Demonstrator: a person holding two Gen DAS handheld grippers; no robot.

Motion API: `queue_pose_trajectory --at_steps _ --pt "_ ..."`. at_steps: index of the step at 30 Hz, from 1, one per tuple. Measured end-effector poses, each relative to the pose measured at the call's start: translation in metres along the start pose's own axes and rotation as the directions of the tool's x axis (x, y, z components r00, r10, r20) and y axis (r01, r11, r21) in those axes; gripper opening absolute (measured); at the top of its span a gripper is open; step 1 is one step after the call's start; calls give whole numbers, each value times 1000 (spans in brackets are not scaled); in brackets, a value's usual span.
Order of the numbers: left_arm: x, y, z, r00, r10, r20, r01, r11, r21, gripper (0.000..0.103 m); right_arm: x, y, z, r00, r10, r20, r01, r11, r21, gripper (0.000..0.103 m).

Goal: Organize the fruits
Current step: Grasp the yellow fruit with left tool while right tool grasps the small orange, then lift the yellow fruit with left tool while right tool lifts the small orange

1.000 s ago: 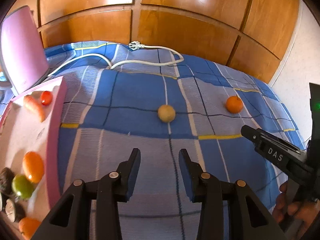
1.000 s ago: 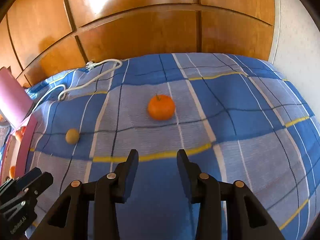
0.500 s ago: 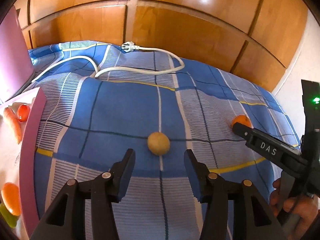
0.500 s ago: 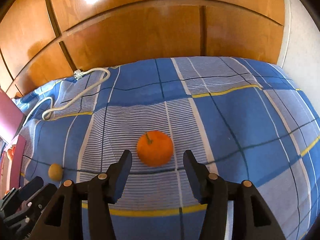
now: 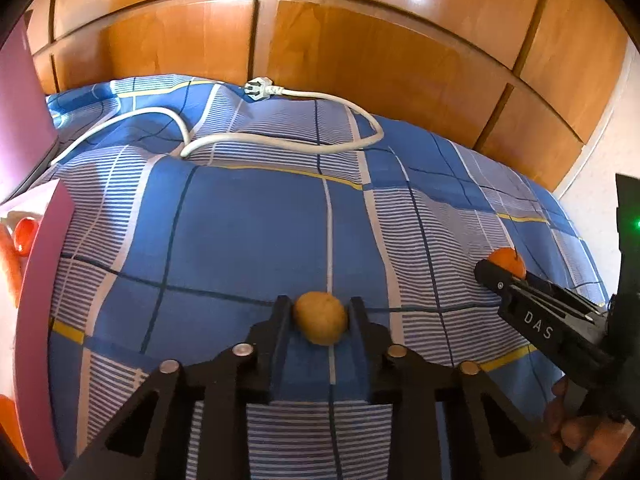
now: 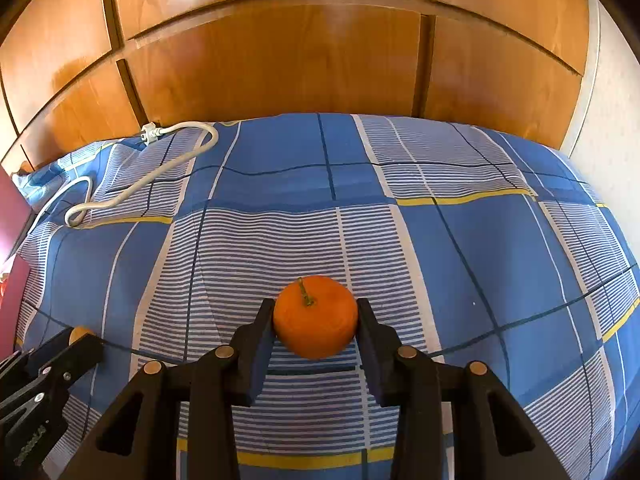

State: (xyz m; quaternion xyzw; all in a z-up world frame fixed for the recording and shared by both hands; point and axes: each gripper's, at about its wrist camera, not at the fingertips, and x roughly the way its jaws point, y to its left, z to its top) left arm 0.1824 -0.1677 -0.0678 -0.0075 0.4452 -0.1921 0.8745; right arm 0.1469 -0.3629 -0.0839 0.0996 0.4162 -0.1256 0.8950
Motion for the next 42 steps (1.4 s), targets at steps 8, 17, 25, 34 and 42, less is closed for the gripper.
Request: queue_pose_trajectory --at_steps 8,17,25,34,42 --pt "-19 2 -20 1000 -20 -3 20 1000 8 27 -18 3 -11 997 72 -5 -72 997 -15 39" --pt "-59 5 -68 1000 -21 -7 21 999 29 27 -57 18 -49 971 237 -42 -237 971 5 39" --pt "-88 6 -105 1000 -24 8 24 998 62 28 -83 37 -89 956 284 -72 -284 959 3 39" --pt "-84 3 -109 1000 -8 29 6 997 80 28 -88 49 -114 969 246 -34 -247 969 -30 39" --pt "-84 4 -115 997 -9 74 2 996 88 28 -90 58 -120 983 184 30 -181 981 -75 39"
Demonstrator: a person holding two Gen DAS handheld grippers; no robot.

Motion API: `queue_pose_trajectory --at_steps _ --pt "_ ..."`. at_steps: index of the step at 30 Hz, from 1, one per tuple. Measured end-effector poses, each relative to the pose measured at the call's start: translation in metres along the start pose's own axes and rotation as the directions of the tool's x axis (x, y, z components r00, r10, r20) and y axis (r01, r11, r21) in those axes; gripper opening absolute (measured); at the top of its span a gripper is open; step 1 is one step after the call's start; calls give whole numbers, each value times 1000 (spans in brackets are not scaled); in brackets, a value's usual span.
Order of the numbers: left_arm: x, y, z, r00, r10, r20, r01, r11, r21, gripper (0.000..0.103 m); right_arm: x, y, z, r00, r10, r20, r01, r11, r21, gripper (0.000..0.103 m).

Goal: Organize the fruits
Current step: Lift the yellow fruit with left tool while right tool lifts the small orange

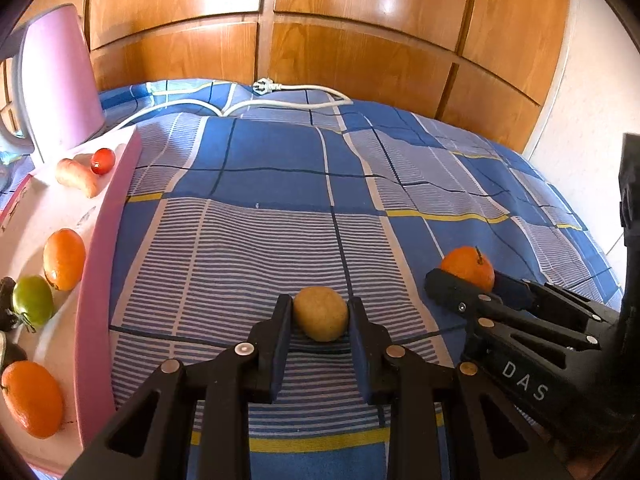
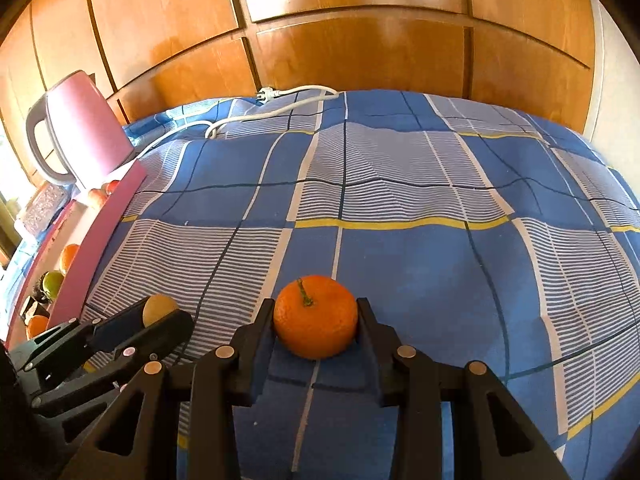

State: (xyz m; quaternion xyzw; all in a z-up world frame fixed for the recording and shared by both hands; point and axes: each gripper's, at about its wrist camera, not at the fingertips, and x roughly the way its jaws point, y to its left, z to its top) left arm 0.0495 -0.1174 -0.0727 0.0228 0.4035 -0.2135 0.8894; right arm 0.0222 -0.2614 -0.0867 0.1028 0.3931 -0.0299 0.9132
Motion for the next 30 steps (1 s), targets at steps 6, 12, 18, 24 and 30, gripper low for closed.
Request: queue_pose_trajectory --at_steps 6,12,18,24,30 --pt "0 2 -1 1000 -13 9 13 1000 -2 28 -1 3 -3 1000 -21 10 21 1000 -18 40" --pt "0 0 -2 1000 -5 16 5 1000 15 28 -1 7 -3 999 -43 22 44 998 -41 40" --pt "-1 -1 -2 1000 -1 20 1 1000 27 27 -2 7 -4 999 -43 25 44 998 -44 40" --pt "-2 -3 -3 1000 4 27 -5 999 34 27 -2 7 -5 998 -43 35 44 998 -45 40" --pt "-2 -3 -3 999 9 31 -10 999 37 27 -3 7 -6 998 -45 39 47 998 -47 40"
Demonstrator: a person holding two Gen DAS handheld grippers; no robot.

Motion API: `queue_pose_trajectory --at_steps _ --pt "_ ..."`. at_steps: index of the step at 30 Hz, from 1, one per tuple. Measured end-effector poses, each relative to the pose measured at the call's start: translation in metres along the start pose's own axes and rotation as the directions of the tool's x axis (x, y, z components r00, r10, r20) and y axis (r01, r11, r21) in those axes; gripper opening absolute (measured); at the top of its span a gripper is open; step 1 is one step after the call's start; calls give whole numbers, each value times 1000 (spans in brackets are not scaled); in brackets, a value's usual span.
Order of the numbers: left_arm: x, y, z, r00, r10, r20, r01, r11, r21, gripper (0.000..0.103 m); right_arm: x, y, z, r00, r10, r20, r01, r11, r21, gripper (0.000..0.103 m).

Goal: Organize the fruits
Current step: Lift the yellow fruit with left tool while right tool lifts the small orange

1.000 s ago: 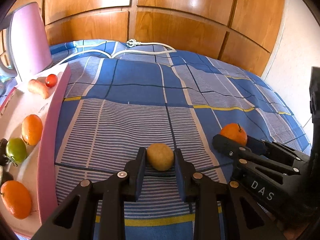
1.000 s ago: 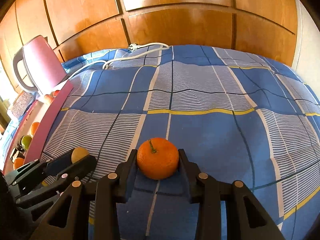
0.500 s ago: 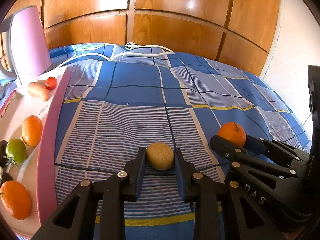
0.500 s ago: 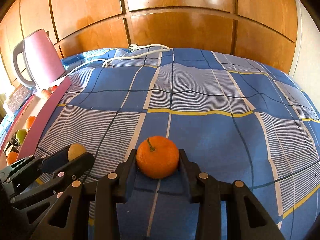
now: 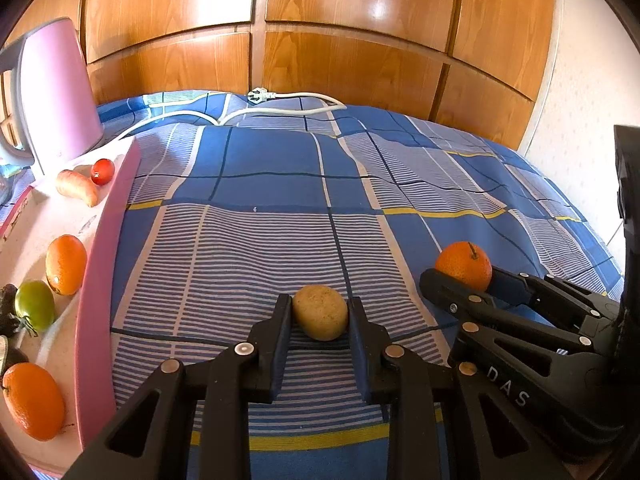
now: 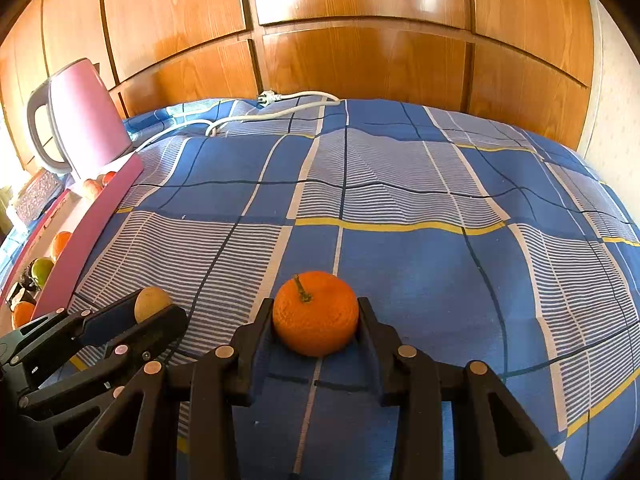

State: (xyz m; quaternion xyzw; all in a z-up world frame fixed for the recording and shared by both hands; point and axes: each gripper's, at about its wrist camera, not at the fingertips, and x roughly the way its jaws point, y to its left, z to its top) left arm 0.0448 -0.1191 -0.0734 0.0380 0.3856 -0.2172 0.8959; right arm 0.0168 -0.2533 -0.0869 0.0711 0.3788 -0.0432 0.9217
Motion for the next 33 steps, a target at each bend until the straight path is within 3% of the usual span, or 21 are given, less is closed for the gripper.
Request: queue_pose_trajectory --at_steps 33 --pt "-27 3 -7 999 -34 -40 33 999 -30 27 -23 5 -14 1000 11 1 -11 1000 5 39"
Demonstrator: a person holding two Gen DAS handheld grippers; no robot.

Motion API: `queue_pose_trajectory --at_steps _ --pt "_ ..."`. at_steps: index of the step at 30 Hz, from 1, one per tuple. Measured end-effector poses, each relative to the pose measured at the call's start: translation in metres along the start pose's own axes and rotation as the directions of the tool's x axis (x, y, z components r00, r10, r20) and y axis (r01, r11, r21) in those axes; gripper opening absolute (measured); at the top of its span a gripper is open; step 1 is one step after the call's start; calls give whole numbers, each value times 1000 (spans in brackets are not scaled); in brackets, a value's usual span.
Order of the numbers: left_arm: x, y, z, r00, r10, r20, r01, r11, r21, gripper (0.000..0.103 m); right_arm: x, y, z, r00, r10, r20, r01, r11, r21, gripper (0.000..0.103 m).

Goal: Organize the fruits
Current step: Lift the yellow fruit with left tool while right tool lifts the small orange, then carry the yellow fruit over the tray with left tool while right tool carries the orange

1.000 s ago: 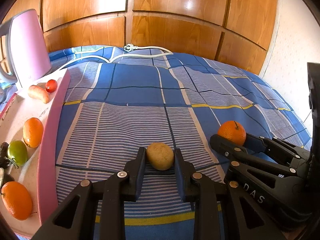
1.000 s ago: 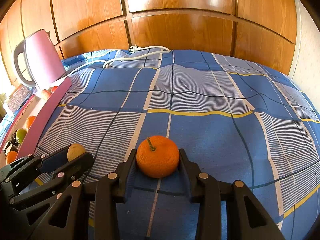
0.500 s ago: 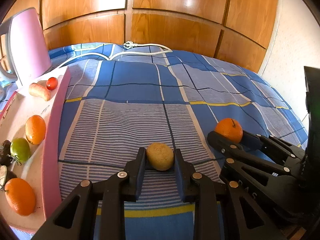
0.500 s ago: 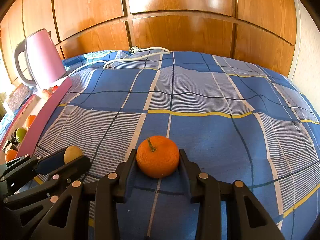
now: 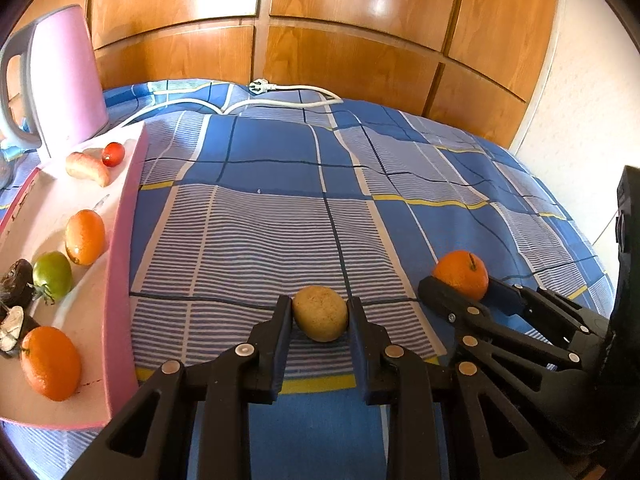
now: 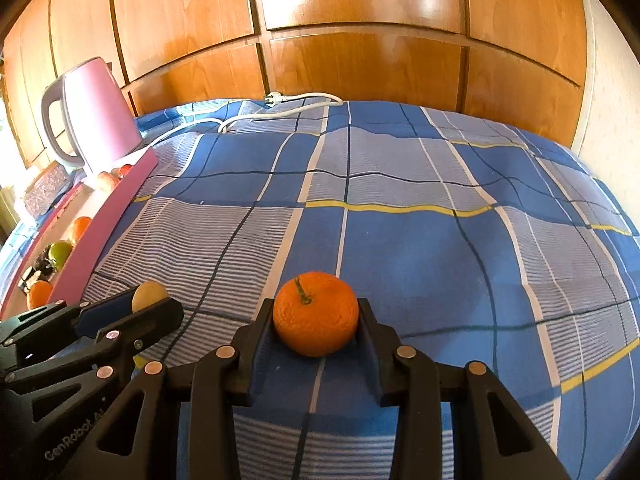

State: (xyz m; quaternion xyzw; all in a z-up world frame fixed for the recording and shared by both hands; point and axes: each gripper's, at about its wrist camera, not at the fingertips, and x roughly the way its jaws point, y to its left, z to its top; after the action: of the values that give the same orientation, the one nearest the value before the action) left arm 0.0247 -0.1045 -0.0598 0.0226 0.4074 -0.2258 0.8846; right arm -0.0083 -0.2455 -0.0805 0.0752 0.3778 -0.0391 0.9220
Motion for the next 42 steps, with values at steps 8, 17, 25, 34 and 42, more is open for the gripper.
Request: queue_pose_trajectory --at_steps 8,17,25,34,42 --pt "-14 6 1 1000 -16 15 16 1000 -16 27 -12 5 4 999 36 3 -36 999 17 39" --pt "-36 19 9 998 -20 60 24 998 -60 27 -28 23 12 995 90 33 -90 996 -8 38" --pt "-53 32 14 995 4 102 4 997 -78 27 -36 37 17 991 121 51 -119 992 -42 38" --pt "-71 58 19 990 69 122 -53 990 -127 27 -35 58 23 984 173 36 -170 982 -86 38" --pt "-81 82 21 986 114 124 -92 981 -170 27 -34 88 34 970 241 14 -236 958 -163 38"
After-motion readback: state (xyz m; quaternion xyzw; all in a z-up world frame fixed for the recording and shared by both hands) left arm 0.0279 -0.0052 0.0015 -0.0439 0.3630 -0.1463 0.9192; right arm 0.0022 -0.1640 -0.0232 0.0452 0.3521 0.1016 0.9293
